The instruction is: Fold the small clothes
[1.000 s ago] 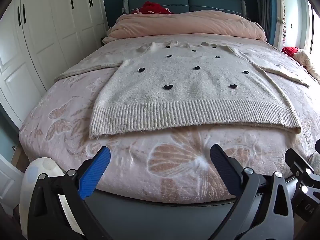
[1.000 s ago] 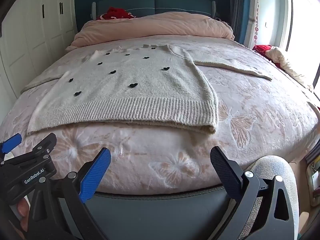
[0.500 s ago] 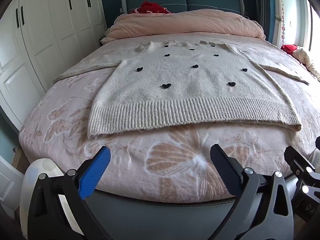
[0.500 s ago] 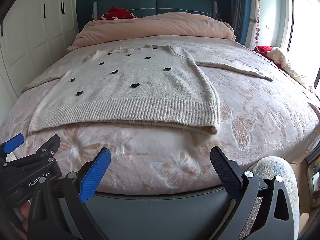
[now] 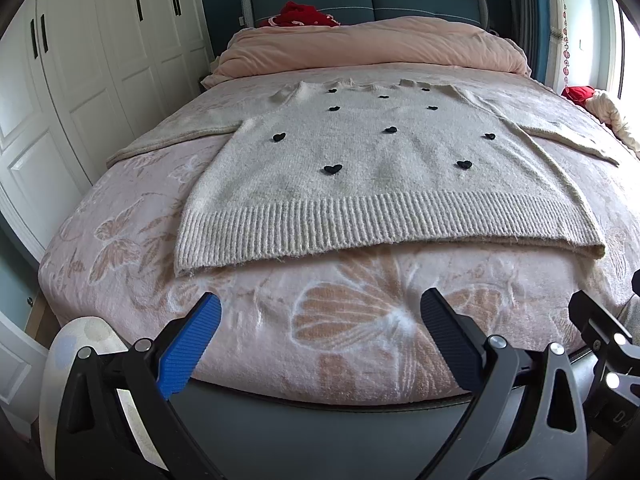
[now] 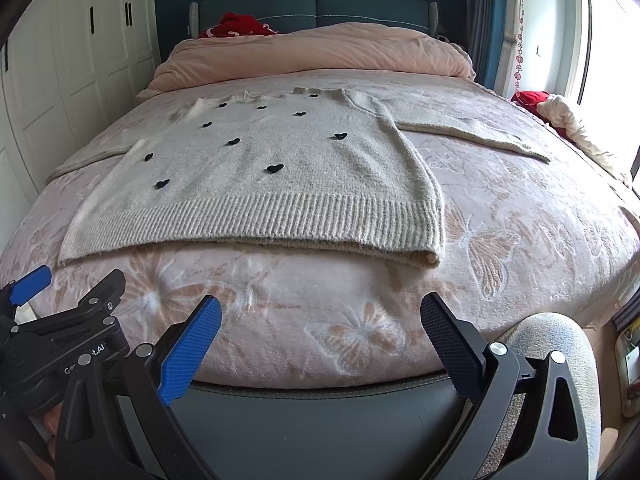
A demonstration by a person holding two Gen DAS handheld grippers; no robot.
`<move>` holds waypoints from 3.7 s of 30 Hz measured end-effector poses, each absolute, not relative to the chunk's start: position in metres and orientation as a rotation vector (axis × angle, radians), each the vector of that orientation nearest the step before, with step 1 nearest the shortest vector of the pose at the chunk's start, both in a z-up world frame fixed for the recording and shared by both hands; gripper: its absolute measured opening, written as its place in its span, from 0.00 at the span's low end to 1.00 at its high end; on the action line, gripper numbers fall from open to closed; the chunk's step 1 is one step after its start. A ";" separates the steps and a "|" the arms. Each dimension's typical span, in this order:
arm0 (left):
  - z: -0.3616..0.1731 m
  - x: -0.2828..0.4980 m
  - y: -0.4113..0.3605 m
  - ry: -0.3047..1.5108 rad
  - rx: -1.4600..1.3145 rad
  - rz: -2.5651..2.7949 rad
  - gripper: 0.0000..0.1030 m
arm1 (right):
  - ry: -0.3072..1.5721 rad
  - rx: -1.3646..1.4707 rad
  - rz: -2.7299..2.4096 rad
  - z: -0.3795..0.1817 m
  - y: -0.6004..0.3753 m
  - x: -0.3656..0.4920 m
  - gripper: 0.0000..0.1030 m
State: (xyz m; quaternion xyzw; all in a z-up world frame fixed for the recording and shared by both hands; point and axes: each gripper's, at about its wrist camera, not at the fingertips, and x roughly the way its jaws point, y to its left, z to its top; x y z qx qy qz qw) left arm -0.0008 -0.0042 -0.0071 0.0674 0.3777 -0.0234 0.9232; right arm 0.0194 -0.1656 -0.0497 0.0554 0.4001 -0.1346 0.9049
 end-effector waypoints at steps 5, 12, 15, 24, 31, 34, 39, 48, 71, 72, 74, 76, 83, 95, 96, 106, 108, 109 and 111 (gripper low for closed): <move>-0.008 -0.001 -0.004 0.776 0.141 -0.048 0.95 | 0.826 0.115 -0.278 -0.050 -0.165 0.020 0.95; -0.007 -0.001 -0.005 0.777 0.145 -0.048 0.95 | 0.828 0.115 -0.276 -0.051 -0.166 0.020 0.95; -0.007 -0.001 -0.006 0.777 0.145 -0.047 0.95 | 0.829 0.115 -0.276 -0.051 -0.166 0.020 0.95; -0.008 -0.001 -0.006 0.775 0.148 -0.048 0.95 | 0.837 0.116 -0.270 -0.053 -0.165 0.019 0.95; -0.007 -0.002 -0.009 0.774 0.153 -0.048 0.95 | 0.838 0.117 -0.269 -0.053 -0.165 0.019 0.95; -0.007 -0.002 -0.009 0.772 0.157 -0.049 0.95 | 0.839 0.116 -0.269 -0.053 -0.165 0.020 0.95; -0.006 -0.003 -0.009 0.770 0.161 -0.050 0.95 | 0.840 0.117 -0.270 -0.053 -0.166 0.020 0.95; -0.006 -0.003 -0.010 0.768 0.163 -0.049 0.95 | 0.844 0.115 -0.267 -0.054 -0.165 0.019 0.95; -0.006 0.000 -0.002 0.786 0.109 -0.054 0.95 | 0.885 0.178 -0.243 -0.059 -0.174 0.023 0.95; -0.006 0.002 0.001 0.789 0.093 -0.052 0.95 | 0.890 0.204 -0.237 -0.059 -0.179 0.024 0.95; -0.004 0.008 0.009 0.791 0.057 -0.045 0.95 | 0.891 0.281 -0.232 -0.059 -0.197 0.027 0.95; 0.001 0.016 0.013 0.777 0.058 -0.034 0.95 | 0.875 0.336 -0.258 -0.054 -0.228 0.034 0.95; 0.019 0.066 0.001 0.717 0.131 -0.030 0.95 | 0.794 0.402 -0.486 -0.030 -0.396 0.087 0.95; 0.004 0.147 -0.043 0.773 0.158 -0.045 0.95 | 0.727 0.809 -0.710 -0.076 -0.670 0.201 0.85; 0.001 0.155 -0.045 0.788 0.151 -0.054 0.95 | 0.731 0.835 -0.713 -0.084 -0.679 0.207 0.78; 0.001 0.206 -0.052 0.837 0.081 -0.136 0.95 | 0.522 0.857 -0.549 -0.050 -0.666 0.252 0.12; 0.008 0.213 -0.048 0.828 0.042 -0.146 0.95 | 0.490 0.743 -0.373 -0.003 -0.616 0.291 0.12; 0.010 0.215 -0.046 0.828 0.024 -0.147 0.95 | 0.480 0.677 -0.273 0.020 -0.583 0.312 0.12; 0.015 0.222 -0.039 0.827 -0.025 -0.151 0.95 | 0.477 0.555 -0.090 0.054 -0.513 0.351 0.12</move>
